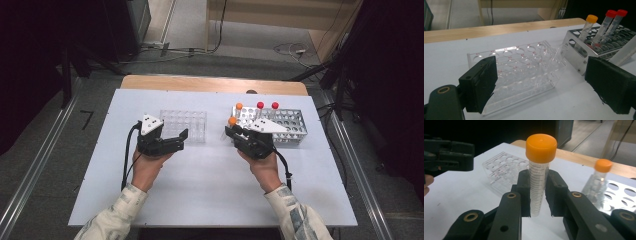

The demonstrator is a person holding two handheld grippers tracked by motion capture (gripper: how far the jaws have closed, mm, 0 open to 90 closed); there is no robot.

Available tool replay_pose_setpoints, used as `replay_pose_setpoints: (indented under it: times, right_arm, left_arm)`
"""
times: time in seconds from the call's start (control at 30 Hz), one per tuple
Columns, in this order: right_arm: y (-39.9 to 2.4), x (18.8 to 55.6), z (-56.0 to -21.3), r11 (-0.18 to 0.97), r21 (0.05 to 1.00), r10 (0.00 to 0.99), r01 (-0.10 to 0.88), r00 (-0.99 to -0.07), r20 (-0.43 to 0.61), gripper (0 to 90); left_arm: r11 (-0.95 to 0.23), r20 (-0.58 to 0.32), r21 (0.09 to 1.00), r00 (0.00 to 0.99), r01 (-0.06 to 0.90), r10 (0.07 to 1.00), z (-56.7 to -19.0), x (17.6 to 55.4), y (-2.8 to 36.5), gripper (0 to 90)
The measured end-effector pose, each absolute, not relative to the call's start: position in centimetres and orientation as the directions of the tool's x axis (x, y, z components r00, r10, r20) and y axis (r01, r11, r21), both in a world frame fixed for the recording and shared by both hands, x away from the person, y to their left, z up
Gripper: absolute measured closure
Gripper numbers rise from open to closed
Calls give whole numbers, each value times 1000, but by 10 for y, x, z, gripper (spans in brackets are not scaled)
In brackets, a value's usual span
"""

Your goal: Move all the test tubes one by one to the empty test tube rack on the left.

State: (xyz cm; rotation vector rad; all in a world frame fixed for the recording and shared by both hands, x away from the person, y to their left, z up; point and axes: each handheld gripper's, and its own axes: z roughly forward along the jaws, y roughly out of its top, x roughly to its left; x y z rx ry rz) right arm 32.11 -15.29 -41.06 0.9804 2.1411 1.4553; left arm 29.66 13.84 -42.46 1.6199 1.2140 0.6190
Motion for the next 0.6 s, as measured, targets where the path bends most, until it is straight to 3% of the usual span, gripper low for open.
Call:
replay_pose_setpoints:
  times: [0.6]
  right_arm:
    - [-103,307,-432,346,879,623,329,-781,47,724]
  left_arm:
    - [-72,-154,918,518,390,841,-409,281,110,172]
